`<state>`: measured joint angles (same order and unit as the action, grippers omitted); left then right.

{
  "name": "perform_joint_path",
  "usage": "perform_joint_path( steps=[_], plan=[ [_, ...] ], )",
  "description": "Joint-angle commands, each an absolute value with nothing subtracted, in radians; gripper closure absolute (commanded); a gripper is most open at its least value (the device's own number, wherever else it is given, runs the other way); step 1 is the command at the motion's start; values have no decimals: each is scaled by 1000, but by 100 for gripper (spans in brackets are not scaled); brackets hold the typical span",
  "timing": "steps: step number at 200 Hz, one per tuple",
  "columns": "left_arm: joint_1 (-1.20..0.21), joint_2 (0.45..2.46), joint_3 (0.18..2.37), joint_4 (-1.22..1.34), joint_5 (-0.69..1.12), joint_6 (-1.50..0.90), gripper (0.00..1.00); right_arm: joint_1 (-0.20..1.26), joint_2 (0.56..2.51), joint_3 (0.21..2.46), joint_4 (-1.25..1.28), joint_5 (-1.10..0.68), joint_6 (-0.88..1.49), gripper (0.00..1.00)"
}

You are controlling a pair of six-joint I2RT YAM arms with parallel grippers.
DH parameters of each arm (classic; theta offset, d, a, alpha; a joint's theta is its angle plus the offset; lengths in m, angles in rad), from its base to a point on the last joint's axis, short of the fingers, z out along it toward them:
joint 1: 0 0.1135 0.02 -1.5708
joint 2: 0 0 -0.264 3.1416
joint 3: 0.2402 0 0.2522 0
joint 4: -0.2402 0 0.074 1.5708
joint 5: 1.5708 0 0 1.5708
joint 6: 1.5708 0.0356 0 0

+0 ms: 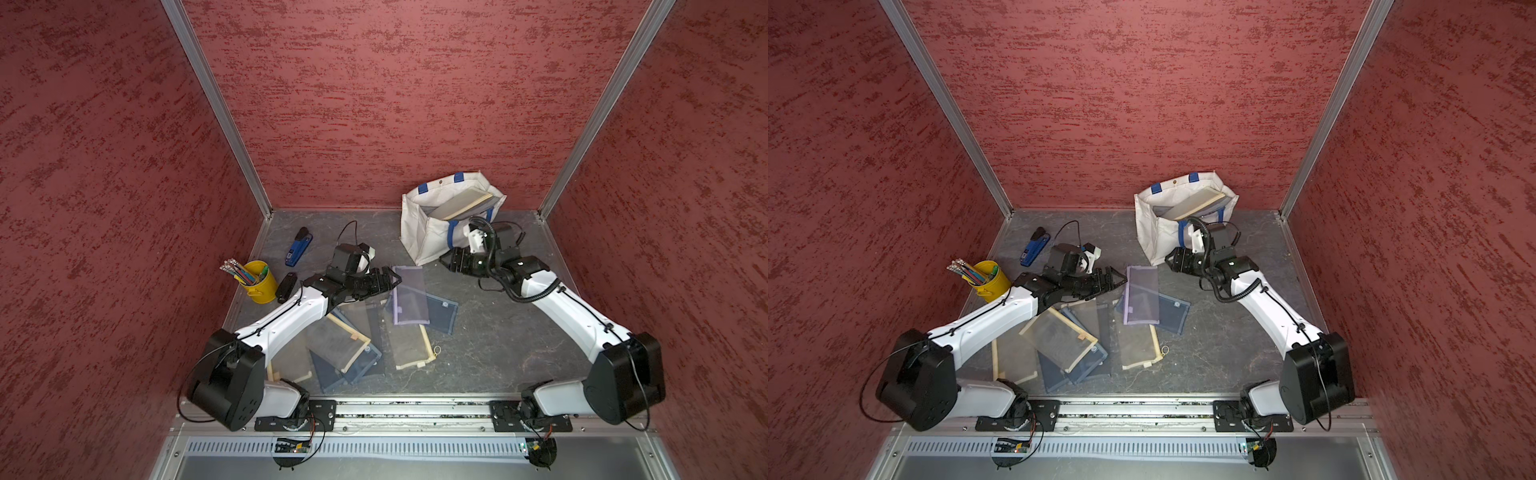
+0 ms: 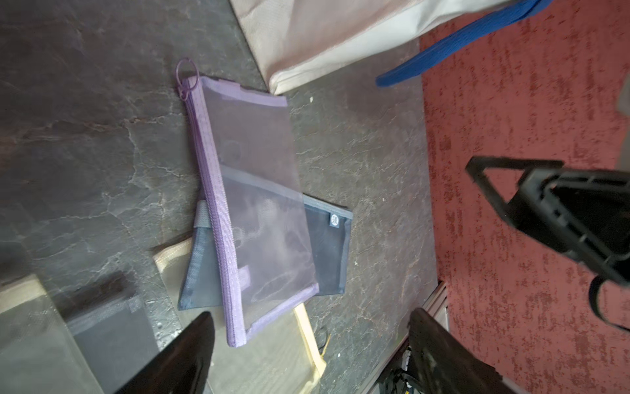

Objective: Put the pencil pouch into the canvas bag
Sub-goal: Pick up the pencil pouch.

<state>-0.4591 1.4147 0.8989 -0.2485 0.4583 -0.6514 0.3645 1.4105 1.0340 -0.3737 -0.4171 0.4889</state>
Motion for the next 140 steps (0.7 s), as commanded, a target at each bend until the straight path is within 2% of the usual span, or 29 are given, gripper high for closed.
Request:
perform_joint_path(
  steps=[1, 35, 77, 140],
  plan=[
    [-458, 1479, 892, -184, 499, -661, 17, 394, 1429, 918, -132, -561, 579, 27],
    [-482, 1595, 895, -127, 494, -678, 23, 422, 1544, 839, 35, -572, 620, 27],
    [-537, 1697, 943, -116, 483, -697, 41, 423, 1664, 815, 141, -622, 642, 25],
    [-564, 1708, 915, -80, 422, -757, 43, 423, 1741, 787, 187, -621, 664, 25]
  ],
)
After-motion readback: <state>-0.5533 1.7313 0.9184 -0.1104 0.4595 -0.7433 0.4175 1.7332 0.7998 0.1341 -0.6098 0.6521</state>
